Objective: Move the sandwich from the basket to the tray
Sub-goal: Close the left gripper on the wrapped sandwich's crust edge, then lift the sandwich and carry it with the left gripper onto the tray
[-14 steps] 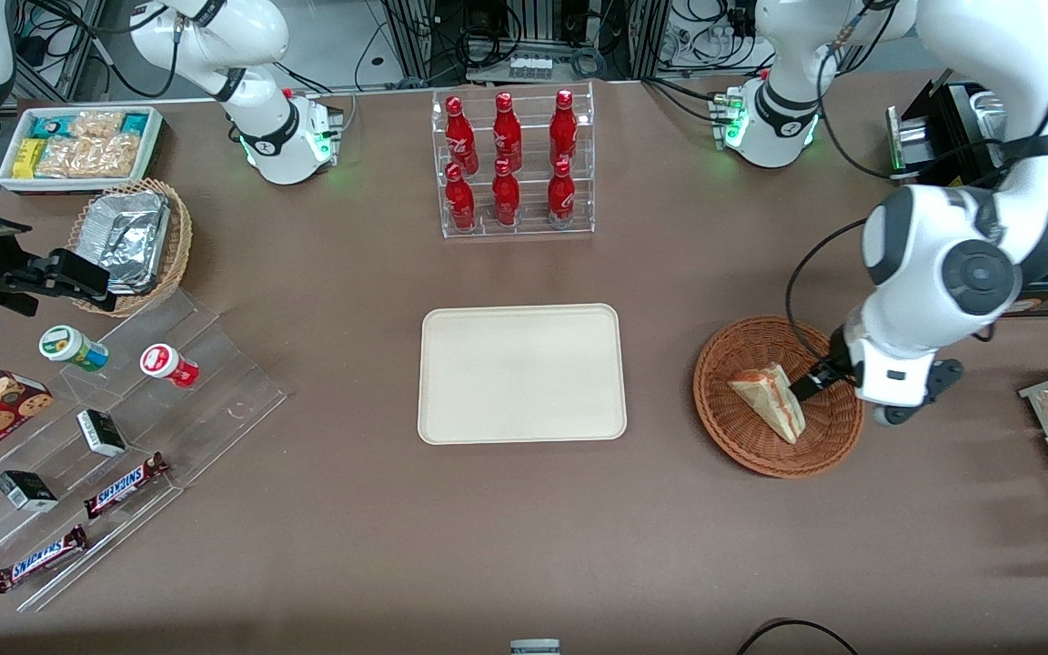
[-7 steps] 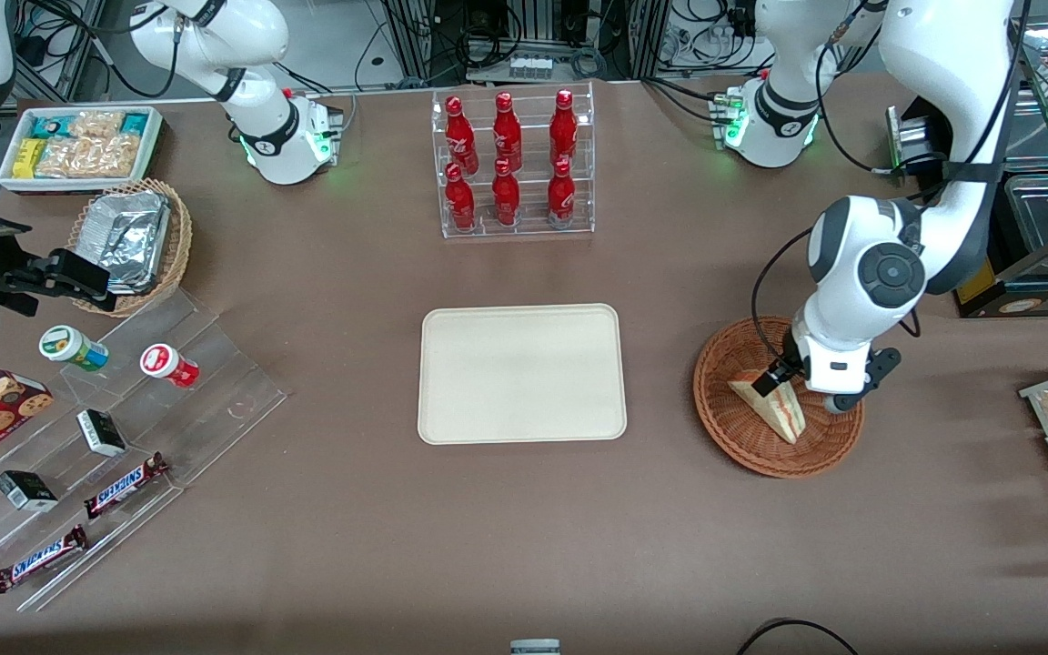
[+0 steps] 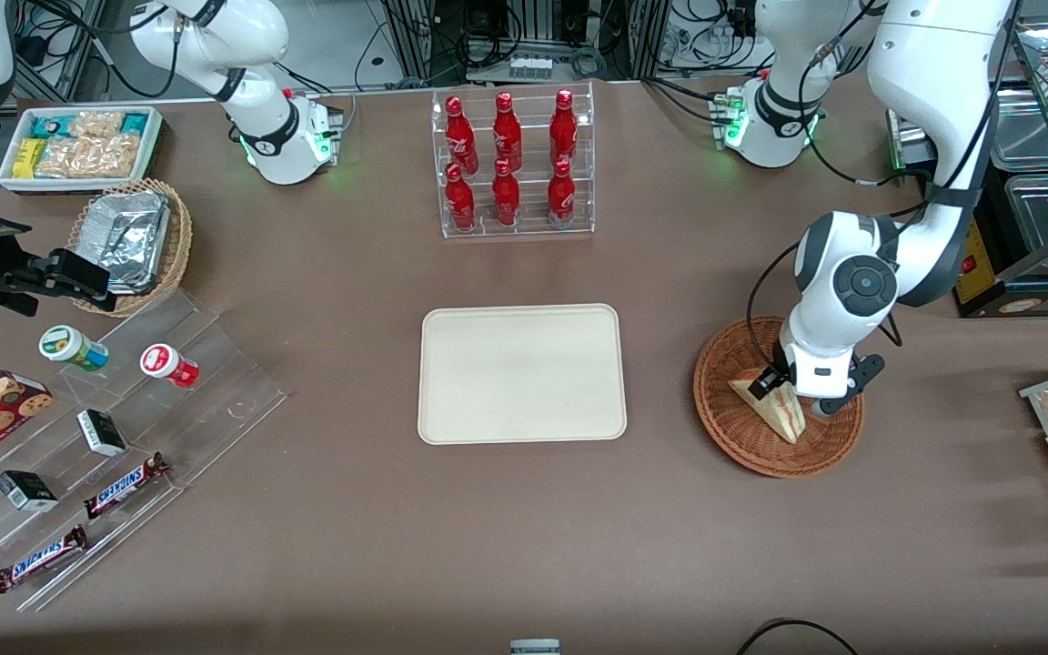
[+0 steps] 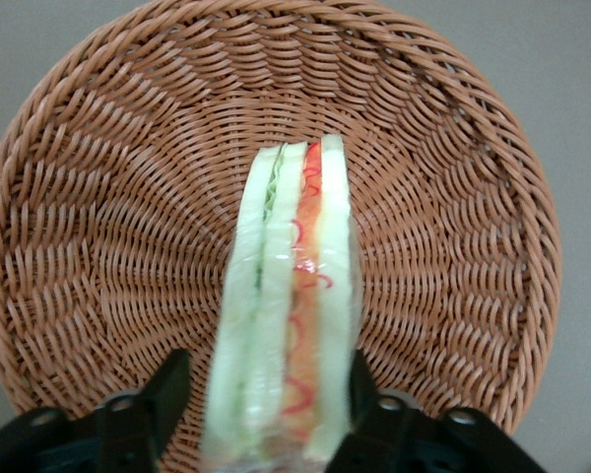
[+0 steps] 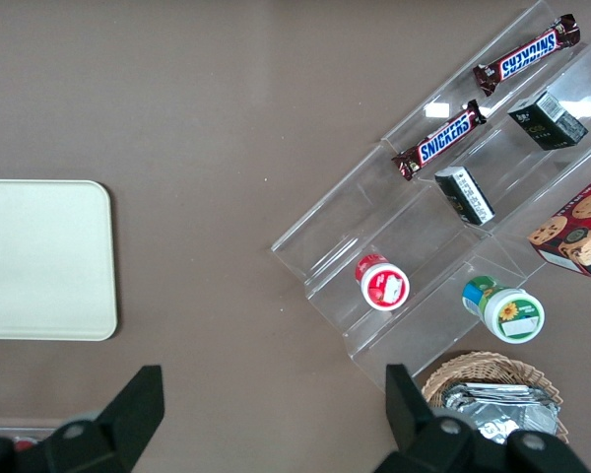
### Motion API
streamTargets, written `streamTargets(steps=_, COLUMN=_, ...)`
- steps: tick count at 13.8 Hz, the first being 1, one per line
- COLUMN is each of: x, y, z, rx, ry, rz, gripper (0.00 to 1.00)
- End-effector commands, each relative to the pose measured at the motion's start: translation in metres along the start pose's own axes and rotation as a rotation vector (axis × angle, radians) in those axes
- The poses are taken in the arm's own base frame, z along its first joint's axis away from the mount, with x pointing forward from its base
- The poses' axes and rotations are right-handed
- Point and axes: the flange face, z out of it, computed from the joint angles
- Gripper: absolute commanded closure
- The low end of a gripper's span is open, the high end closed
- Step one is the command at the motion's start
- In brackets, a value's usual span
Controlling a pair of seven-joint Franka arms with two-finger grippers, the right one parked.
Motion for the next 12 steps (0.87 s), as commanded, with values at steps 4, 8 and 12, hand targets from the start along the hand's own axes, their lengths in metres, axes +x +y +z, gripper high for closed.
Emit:
streamTargets(steps=4, x=-0.005, y=0.018, z=-0.045, rx=0.050, ry=0.046, rz=0.039, gripper=1.00)
streamTargets(steps=8, x=-0.060, y=0.082, z=-0.132, rx=0.212, ry=0.037, rz=0.201, gripper=1.00)
streamTargets(steps=12, x=-0.166, y=0.167, z=-0.144, rx=0.163, ry=0.058, rz=0.412, gripper=1.00)
